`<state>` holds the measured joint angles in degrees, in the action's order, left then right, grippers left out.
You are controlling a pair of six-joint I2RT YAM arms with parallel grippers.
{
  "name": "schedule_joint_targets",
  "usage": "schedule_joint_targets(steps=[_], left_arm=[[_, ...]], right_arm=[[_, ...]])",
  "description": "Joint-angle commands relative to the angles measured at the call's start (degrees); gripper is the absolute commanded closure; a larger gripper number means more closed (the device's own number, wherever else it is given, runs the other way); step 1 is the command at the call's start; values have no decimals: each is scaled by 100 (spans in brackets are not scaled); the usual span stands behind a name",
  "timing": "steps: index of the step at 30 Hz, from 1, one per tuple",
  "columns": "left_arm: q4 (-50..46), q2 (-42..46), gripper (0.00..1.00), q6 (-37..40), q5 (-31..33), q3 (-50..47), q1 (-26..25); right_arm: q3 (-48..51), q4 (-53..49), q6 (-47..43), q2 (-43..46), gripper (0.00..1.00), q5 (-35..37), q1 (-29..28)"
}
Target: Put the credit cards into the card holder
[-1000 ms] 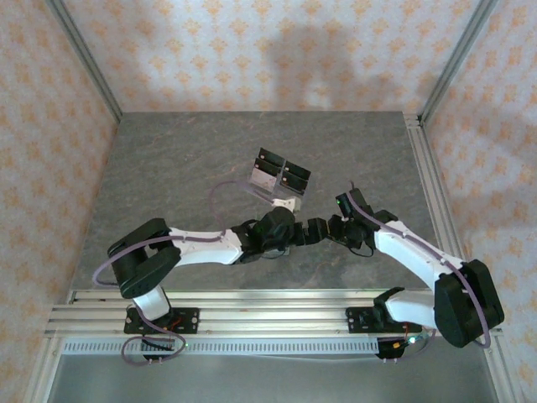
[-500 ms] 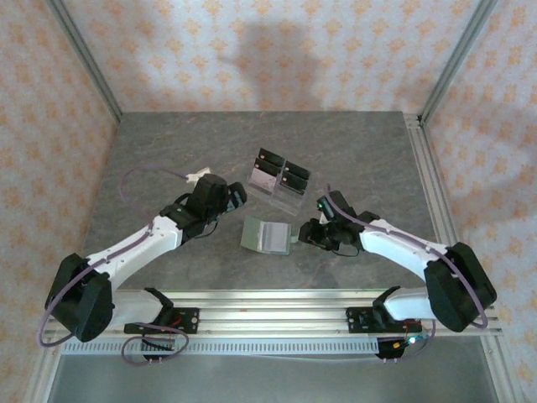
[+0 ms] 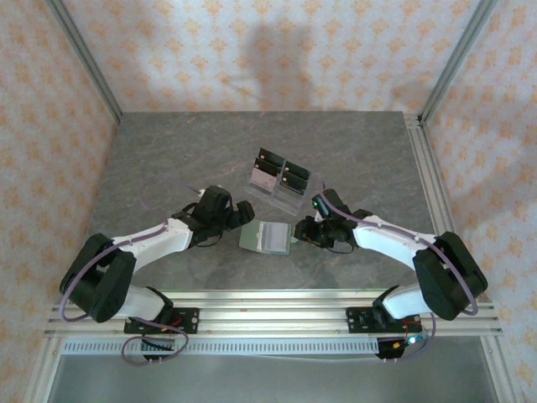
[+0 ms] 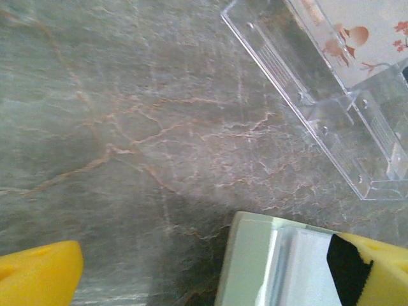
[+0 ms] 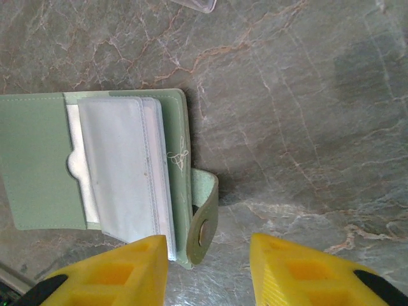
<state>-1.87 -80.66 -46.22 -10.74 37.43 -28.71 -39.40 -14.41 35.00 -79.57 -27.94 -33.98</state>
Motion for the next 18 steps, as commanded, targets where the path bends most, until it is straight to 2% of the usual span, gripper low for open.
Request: schedule_joint_targets(steps=[1,6,14,18], left_arm=[[502,-310,0,-167,-227,35,-173],[766,-669,0,-264,-253,310,-548],[654,-378,0,-433,-45,592,-1045],[776,-639,0,-548,-29,770,-1327]], right_arm=[[-137,125,72,-73,62,35,-22],[-138,167,58,-135,62,15,-21],[-171,153,-19,-165,62,4,-18],[-183,98,-69,-130,62,8,2]])
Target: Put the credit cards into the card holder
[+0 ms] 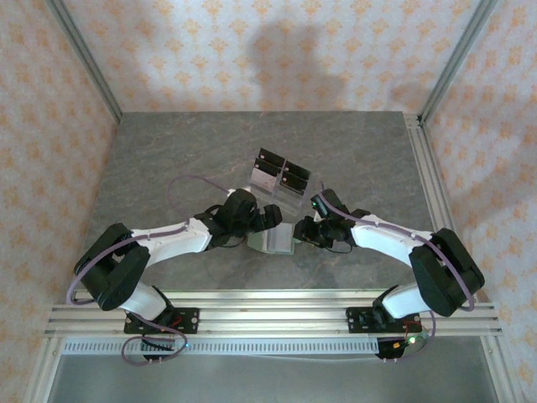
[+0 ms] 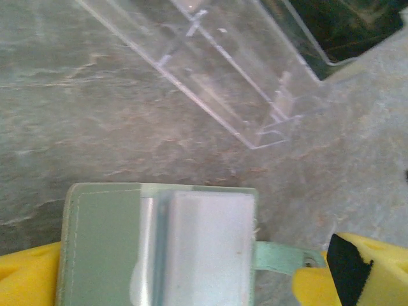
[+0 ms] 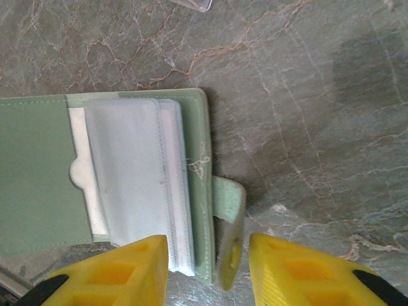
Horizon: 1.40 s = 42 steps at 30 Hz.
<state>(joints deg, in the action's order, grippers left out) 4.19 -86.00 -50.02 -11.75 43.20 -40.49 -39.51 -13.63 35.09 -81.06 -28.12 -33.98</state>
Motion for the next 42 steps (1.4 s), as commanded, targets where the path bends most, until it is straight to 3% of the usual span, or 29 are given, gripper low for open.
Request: schedule_joint_targets(steps=[1,12,20,27,30,34,36,40,42], left_arm=[[221,-171,0,-192,67,220,-209],[393,-834,0,-355,155,734,-770],[440,-1366,0,-597,397,909,-1012],[171,-1532,0,-969,867,889,-1176],[178,-1578,0,-1141,960,819,-1215],[131,-1439,0,-1353,1225,635,-1266],[126,-1363,0,-1486,1337,516,-1275],[118,-1248,0,-1734,1506,338,-1272],[139,-1214,0,-1830,1556,280,-1277]], right_arm=[[-164,18,-78,48,63,25,0],[168,-670,-125,1273,64,373,251],[825,-913,35,2250,83,351,265],[1350,-121,336,2591,95,-104,267],[1388,59,365,2487,95,-144,253],[1325,152,366,2183,74,-42,259],[1258,301,372,1952,70,-52,253],[1118,632,440,1573,72,-97,117],[1073,774,506,1439,79,-81,-27]])
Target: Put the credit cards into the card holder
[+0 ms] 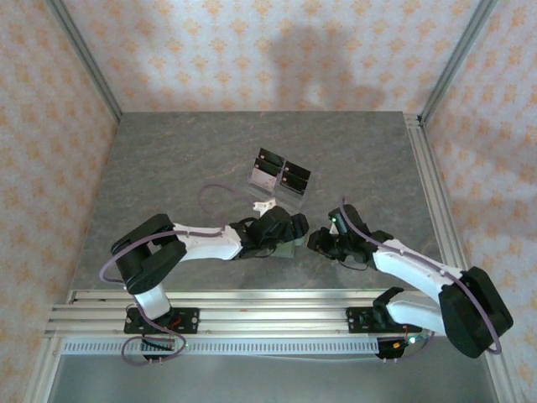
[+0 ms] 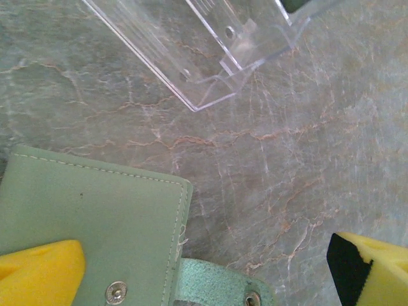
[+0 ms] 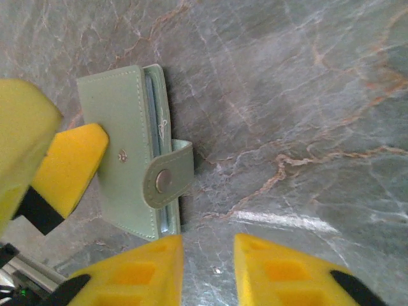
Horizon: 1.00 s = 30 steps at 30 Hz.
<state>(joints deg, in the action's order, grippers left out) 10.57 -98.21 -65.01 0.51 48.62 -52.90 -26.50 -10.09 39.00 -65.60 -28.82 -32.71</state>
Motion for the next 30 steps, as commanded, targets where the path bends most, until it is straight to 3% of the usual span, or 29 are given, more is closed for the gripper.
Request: schedule_joint_targets(steps=[1,6,18,25,30], left_arm=[[-507,8,0,-358,344,-264,-28],[-501,-31,0,-489,353,-265,-30],[-366,-89,0,-855,266,-307,-33],[-642,98,0,-742,248,-121,-28],[-2223,512,0,-176,660,530,109]], right_arm=[[-225,489,160,-146,82,13,-225],[35,1213,601,-336,93,115,-596],[606,3312,1414,-1448,100,390,-1045],[673,3250,1518,-1689,100,531,-1045],[560,2701,1395,-1591,100,629,-1046]])
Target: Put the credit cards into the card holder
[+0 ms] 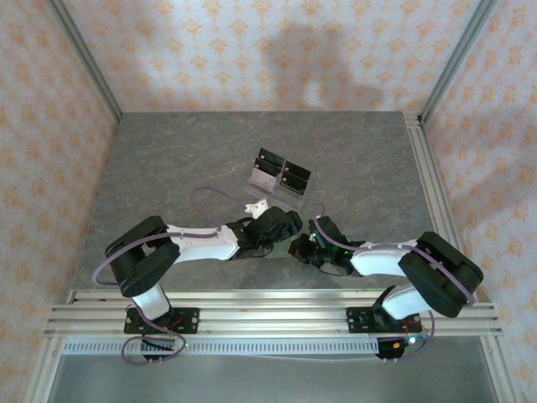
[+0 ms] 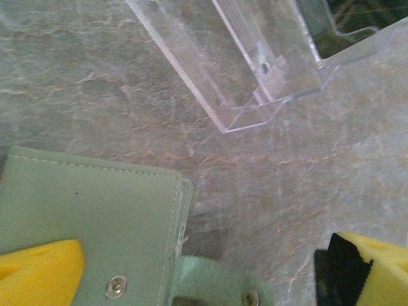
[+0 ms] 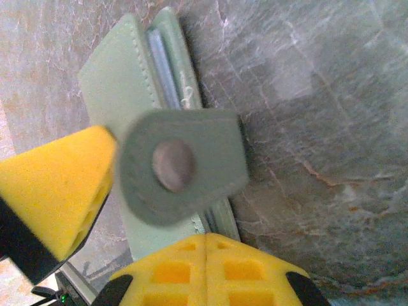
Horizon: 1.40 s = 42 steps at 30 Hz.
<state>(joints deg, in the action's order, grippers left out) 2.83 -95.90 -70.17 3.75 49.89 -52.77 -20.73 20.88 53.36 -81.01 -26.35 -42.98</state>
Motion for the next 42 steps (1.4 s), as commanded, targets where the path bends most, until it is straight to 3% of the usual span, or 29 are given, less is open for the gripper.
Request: schedule_joint_targets(steps=[1,8,17,27,42], left_arm=[[-1823,314,0,479,402,568,155],[-3387,373,0,1847,558,1178,834],[-2586,549,2,3071,-418,460,1541],[-2034,504,5,3108,-1026,202,1621],[-1739,385,6,2941,-1024,-84,1621]], right_arm=[[-27,-450,-55,-50,100,388,-19],[-89,-628,-137,-92,100,383,-18],[-124,-726,-175,-150,100,374,-18],[-141,-752,-190,-196,100,376,-18],[-133,-762,-202,-228,100,377,-22]])
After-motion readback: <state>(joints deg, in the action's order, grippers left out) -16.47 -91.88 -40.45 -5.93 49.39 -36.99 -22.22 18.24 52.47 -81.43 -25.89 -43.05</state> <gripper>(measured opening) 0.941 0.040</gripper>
